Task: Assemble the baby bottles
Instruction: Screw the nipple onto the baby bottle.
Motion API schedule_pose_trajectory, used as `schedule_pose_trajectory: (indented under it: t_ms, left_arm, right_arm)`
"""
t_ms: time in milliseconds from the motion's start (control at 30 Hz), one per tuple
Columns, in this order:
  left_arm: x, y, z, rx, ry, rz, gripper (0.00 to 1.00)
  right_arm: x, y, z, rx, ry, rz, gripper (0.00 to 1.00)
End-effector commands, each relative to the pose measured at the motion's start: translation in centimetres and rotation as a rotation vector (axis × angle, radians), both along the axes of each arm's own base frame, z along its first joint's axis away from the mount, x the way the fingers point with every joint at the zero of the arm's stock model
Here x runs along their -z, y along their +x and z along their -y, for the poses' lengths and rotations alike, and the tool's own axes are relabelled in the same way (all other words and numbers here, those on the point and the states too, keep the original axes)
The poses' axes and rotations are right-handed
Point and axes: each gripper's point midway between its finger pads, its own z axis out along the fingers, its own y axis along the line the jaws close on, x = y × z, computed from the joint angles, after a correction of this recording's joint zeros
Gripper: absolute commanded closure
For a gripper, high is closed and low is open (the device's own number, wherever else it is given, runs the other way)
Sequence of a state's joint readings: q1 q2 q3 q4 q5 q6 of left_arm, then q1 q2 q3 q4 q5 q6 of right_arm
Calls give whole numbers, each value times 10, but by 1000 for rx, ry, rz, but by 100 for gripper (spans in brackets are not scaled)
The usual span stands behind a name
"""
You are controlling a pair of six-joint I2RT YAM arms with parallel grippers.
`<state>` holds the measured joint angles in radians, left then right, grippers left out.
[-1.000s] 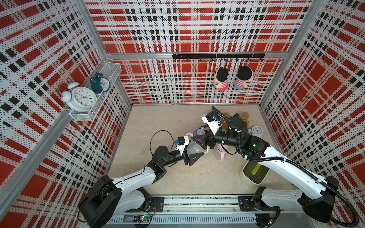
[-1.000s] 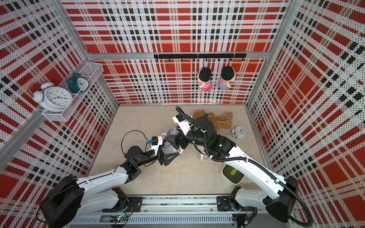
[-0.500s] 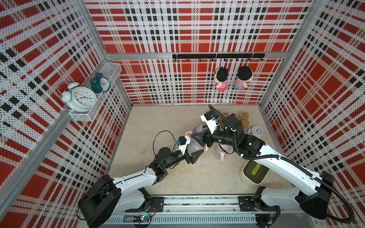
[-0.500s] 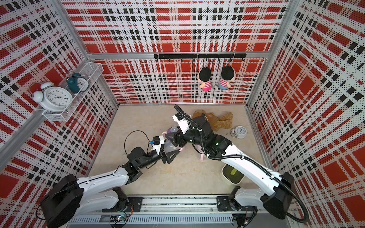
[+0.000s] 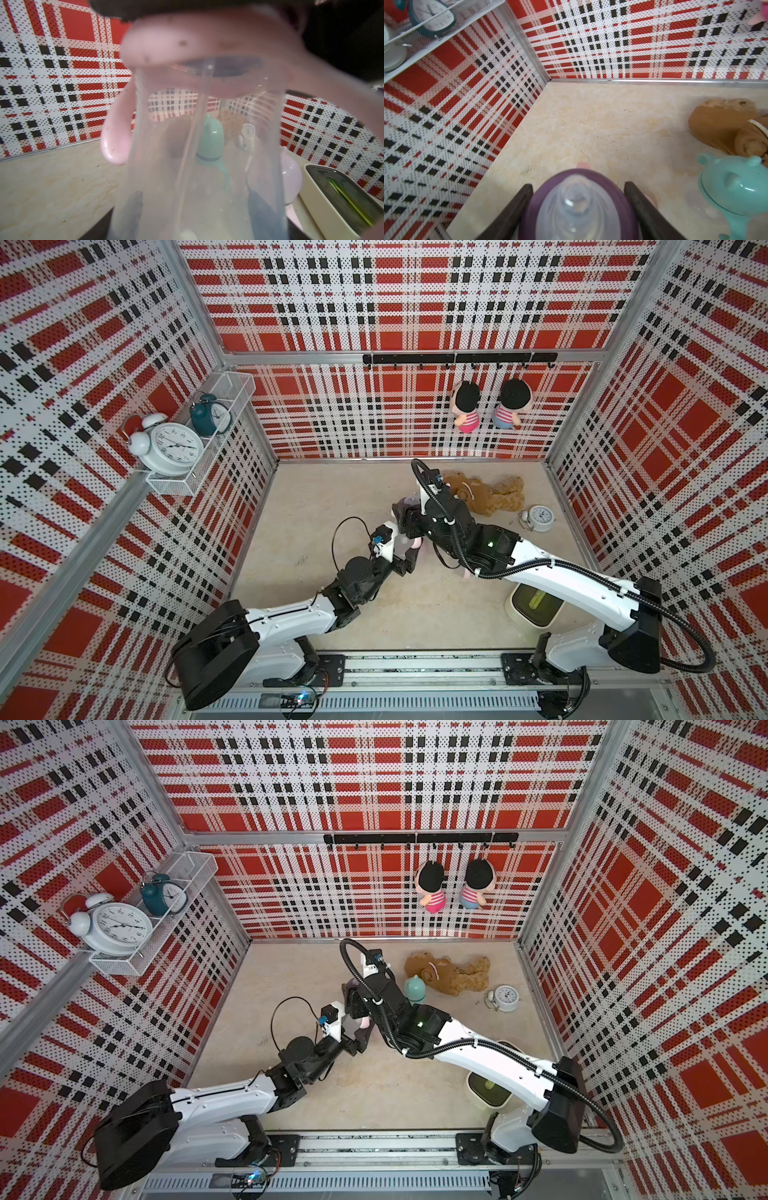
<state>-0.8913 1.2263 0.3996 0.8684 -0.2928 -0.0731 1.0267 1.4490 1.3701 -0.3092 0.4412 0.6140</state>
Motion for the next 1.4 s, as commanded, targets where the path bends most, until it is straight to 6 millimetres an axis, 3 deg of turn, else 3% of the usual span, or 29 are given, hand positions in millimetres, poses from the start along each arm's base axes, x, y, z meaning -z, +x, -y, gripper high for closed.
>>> schedule_pose_trajectory:
  t_ms: [0,100,167,267,467,633,967,1367]
  left_arm:
    - [-11,15,-6,-112,12,19,100]
    - [-13,10,-2,-65,12,27,100]
    - [-15,7,0,-11,2,33,100]
    - [-20,-1,0,97,-24,38,100]
    - [-33,-32,12,390,-41,82,100]
    - [-40,-58,26,604,-49,91,100]
    - [-48,-87,34,793,-118,55,100]
    - [-47,-88,36,821,-128,30,100]
  right_arm:
    - [-1,-5,-10,36,16,1,21]
    - [-14,-19,-15,-86,29,47,6]
    - [-26,-30,-13,-195,21,87,3]
    - [-42,-51,-6,-361,38,143,2]
    - [-58,-83,29,-556,57,268,8]
    - [-65,-96,49,-657,88,315,12]
    - [-56,-99,41,-749,76,311,17]
    - [-45,-88,33,-743,56,295,23]
